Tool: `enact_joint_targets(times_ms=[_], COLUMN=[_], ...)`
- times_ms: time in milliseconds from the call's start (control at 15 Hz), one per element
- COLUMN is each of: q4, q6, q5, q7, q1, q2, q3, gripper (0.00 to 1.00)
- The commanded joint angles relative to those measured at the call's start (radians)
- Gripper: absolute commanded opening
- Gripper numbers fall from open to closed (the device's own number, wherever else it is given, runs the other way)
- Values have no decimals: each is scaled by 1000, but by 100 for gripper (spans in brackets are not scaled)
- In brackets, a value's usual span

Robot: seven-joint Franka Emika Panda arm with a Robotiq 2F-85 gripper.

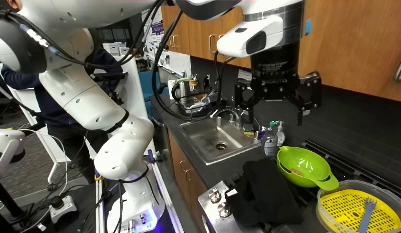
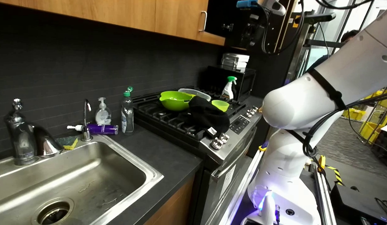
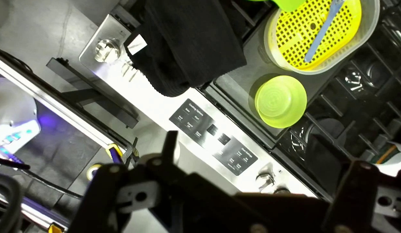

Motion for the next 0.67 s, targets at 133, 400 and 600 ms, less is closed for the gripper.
enact_joint_targets(times_ms=[133, 400, 600], q4=[-36, -38, -38], q6=[-21, -9, -8], q5=[-27, -41, -41], q7=[-50, -35, -35], q1=[53, 59, 59], q2=[-10, 2, 3], q3=[3, -4, -5], gripper=[100, 100, 100])
